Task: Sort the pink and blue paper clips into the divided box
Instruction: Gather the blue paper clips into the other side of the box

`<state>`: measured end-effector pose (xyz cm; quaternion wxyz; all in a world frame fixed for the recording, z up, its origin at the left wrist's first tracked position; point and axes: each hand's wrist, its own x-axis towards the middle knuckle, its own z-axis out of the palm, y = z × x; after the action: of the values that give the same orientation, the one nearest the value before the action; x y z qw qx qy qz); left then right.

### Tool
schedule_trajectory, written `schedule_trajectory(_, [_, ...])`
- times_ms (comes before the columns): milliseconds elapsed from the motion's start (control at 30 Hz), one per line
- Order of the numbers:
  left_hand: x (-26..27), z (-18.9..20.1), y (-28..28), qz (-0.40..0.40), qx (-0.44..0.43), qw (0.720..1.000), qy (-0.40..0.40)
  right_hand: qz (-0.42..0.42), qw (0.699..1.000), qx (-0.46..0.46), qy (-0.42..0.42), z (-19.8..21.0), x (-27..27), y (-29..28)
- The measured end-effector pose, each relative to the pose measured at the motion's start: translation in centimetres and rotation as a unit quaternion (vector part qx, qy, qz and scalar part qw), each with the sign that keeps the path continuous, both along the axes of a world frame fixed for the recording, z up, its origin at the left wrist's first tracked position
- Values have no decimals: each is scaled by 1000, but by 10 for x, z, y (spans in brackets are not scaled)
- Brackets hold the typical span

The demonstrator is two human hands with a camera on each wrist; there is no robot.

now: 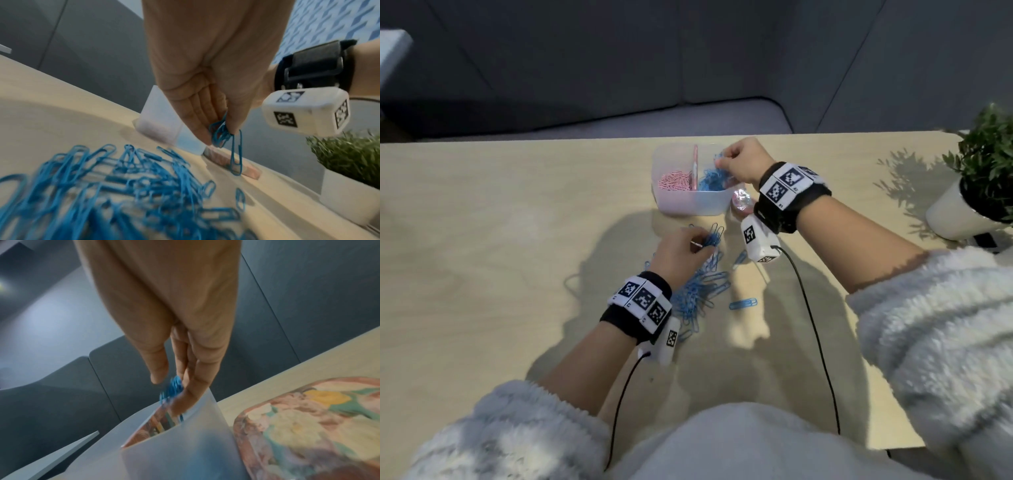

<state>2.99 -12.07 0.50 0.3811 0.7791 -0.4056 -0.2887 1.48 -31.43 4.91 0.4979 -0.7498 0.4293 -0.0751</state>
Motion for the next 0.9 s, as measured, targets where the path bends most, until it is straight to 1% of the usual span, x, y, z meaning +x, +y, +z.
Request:
schedule_trajectory(33, [4, 6, -5, 9, -10, 1000, 2, 3, 1000, -4, 7, 0, 1, 1])
schedule_trajectory(100, [13, 18, -17, 32, -26, 999, -17, 3, 1000, -16, 5, -3, 1, 2])
schedule_trajectory(200, [30, 31, -43, 63, -39, 996, -48, -24, 998, -22, -53, -3, -12, 5])
schedule_trajectory(267, [43, 34, -62, 94, -24, 994, -41, -45, 994, -35, -93, -2, -29, 9])
schedule_trajectory(300, [46, 38, -71, 109, -10, 993, -34, -50, 992, -53, -101, -4, -39, 11])
schedule_trajectory(400, [57, 41, -97, 112, 16, 993, -46, -31, 987, -136, -85, -8, -69, 22])
schedule_trajectory(433, [57, 42, -102, 107, 37, 992, -59, -22, 986, -145, -77, -11, -78, 26])
schedule_trajectory(533, [57, 39, -113, 77, 92, 988, -93, 6, 990, -131, -59, -29, -102, 38])
schedule_trajectory(600, [51, 40, -111, 47, 97, 988, -112, 25, 990, -133, -34, -41, -115, 41])
schedule_trajectory(633, [45, 43, -107, 33, 83, 987, -133, 36, 990, -136, -15, -45, -120, 41])
schedule_trajectory(700, [35, 45, -91, 20, 24, 986, -166, 71, 987, -137, 38, -52, -131, 43])
schedule_trajectory(767, [26, 37, -65, -17, -16, 984, -179, 98, 984, -127, 77, -60, -142, 44])
schedule_trajectory(800, [22, 29, -50, -50, -12, 983, -177, 109, 983, -118, 86, -63, -146, 45])
schedule_trajectory(833, [20, 20, -35, -85, 11, 982, -170, 117, 983, -103, 98, -64, -150, 48])
schedule_trajectory(867, [21, 9, -21, -120, 41, 978, -167, 136, 980, -93, 108, -65, -153, 51])
schedule_trajectory(900, [22, -1, -9, -154, 90, 970, -166, 169, 972, -101, 126, -65, -155, 53])
